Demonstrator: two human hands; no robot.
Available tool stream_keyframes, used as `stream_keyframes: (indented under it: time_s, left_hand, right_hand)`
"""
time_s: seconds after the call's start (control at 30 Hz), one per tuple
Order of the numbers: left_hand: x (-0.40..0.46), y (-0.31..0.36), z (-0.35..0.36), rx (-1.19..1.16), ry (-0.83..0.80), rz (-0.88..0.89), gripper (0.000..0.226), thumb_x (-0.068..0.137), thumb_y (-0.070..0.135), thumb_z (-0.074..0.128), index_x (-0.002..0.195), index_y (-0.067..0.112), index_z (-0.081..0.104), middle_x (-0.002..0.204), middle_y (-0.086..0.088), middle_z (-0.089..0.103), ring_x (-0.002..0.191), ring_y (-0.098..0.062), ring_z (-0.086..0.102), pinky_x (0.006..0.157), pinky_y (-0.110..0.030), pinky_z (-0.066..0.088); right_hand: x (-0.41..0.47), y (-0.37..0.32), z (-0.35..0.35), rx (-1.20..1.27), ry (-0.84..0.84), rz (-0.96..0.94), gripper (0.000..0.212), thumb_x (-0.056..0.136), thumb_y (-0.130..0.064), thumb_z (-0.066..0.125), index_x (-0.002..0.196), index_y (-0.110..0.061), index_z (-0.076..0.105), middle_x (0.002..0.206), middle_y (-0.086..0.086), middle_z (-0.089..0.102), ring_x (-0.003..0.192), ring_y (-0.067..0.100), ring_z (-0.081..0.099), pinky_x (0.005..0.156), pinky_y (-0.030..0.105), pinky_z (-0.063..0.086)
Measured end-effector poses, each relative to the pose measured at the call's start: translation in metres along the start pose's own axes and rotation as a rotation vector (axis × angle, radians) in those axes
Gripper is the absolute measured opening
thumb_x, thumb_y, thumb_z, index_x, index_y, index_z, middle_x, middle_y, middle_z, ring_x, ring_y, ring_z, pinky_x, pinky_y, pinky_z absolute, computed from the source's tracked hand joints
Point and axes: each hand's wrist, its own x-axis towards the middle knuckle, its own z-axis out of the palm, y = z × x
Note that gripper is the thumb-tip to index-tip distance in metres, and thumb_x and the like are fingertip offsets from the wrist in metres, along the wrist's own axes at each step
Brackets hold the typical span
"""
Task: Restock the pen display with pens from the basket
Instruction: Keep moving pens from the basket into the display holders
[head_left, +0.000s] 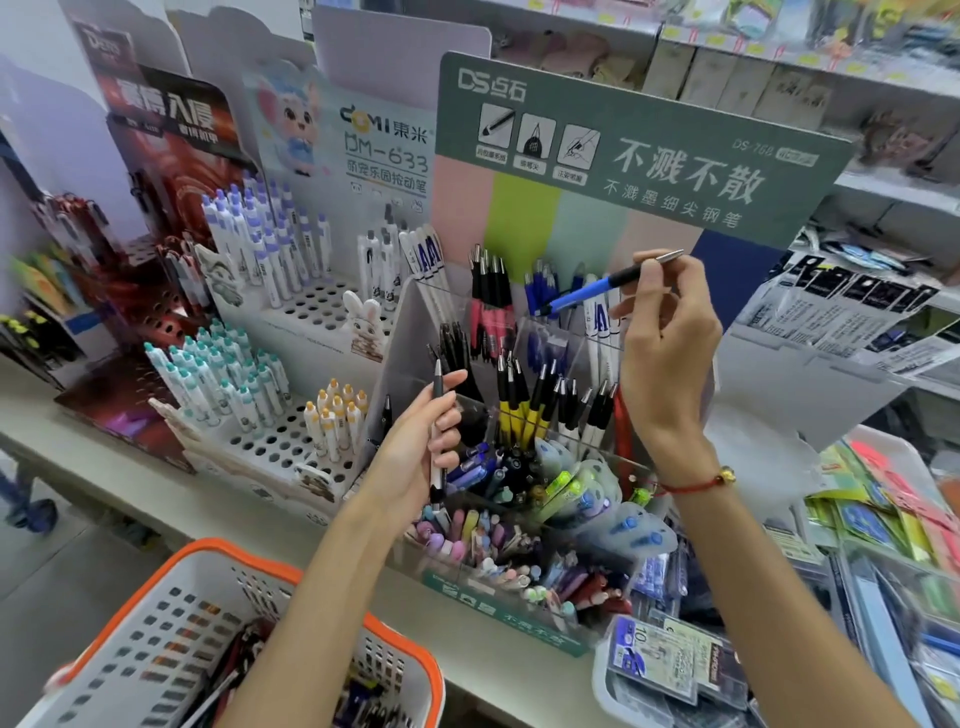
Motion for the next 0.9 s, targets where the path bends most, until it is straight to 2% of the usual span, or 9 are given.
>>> stream_keyframes:
  time_s: [0.17,0.3,0.5,0.57,0.63,0.73,0.9]
  left_hand:
    - [-0.005,0.002,-0.002,0.002,0.012,-0.001,0.028,0.104,0.013,0.036,0.121,0.016,0.058,0.055,0.010,0.034,0.043,-0.002,0.026,0.039,-0.013,0.020]
    - [-0.005,0.000,0.000,0.032,0.002,-0.031,0.026,0.103,0.014,0.037,0.118,0.015,0.059,0.055,0.010,0.033,0.042,-0.002,0.026,0.039,-0.013,0.020]
    - [0.000,-0.013,0.013,-0.063,-0.013,-0.125,0.031,0.103,0.023,0.031,0.116,0.009,0.057,0.056,0.007,0.032,0.041,-0.003,0.026,0.038,-0.015,0.022]
    - [0.003,-0.018,0.019,-0.132,-0.028,-0.142,0.034,0.102,0.021,0.027,0.113,0.008,0.056,0.057,0.006,0.034,0.041,-0.004,0.027,0.039,-0.016,0.023]
    - [0.006,-0.023,0.025,-0.165,-0.040,-0.163,0.034,0.101,0.020,0.026,0.111,0.007,0.056,0.058,0.005,0.034,0.041,-0.005,0.028,0.039,-0.016,0.024]
    - [0.008,-0.029,0.034,-0.173,-0.064,-0.191,0.034,0.102,0.019,0.025,0.110,0.008,0.056,0.058,0.005,0.033,0.041,-0.005,0.028,0.038,-0.016,0.025]
    - [0.010,-0.032,0.042,-0.158,-0.067,-0.204,0.034,0.102,0.020,0.025,0.109,0.008,0.057,0.058,0.006,0.033,0.041,-0.004,0.027,0.038,-0.016,0.025]
  right_hand:
    - [-0.013,0.006,-0.007,-0.055,-0.064,0.010,0.015,0.101,-0.031,0.050,0.093,-0.019,0.056,0.073,-0.004,0.063,0.065,0.018,0.062,0.057,0.022,0.047]
    - [-0.019,0.018,-0.027,-0.052,0.023,0.038,0.015,0.099,-0.033,0.053,0.093,-0.019,0.053,0.074,-0.010,0.059,0.062,0.023,0.061,0.056,0.035,0.052]
    - [-0.028,0.042,-0.071,-0.091,0.188,0.118,0.013,0.098,-0.040,0.053,0.088,-0.032,0.049,0.070,-0.007,0.059,0.055,0.016,0.057,0.056,0.034,0.049]
    - [-0.032,0.053,-0.082,-0.116,0.191,0.162,0.016,0.098,-0.041,0.052,0.089,-0.028,0.051,0.070,-0.003,0.059,0.054,0.012,0.057,0.057,0.033,0.048]
    - [-0.035,0.061,-0.091,-0.129,0.190,0.187,0.019,0.100,-0.034,0.051,0.092,-0.017,0.051,0.069,-0.002,0.059,0.051,0.005,0.056,0.055,0.023,0.045]
    - [-0.037,0.061,-0.098,-0.134,0.191,0.199,0.017,0.103,-0.025,0.047,0.094,-0.011,0.050,0.069,-0.006,0.058,0.051,0.003,0.057,0.051,0.013,0.042]
    - [-0.039,0.055,-0.098,-0.107,0.163,0.224,0.016,0.103,-0.021,0.045,0.092,-0.009,0.049,0.071,-0.005,0.059,0.050,0.006,0.055,0.051,0.014,0.043]
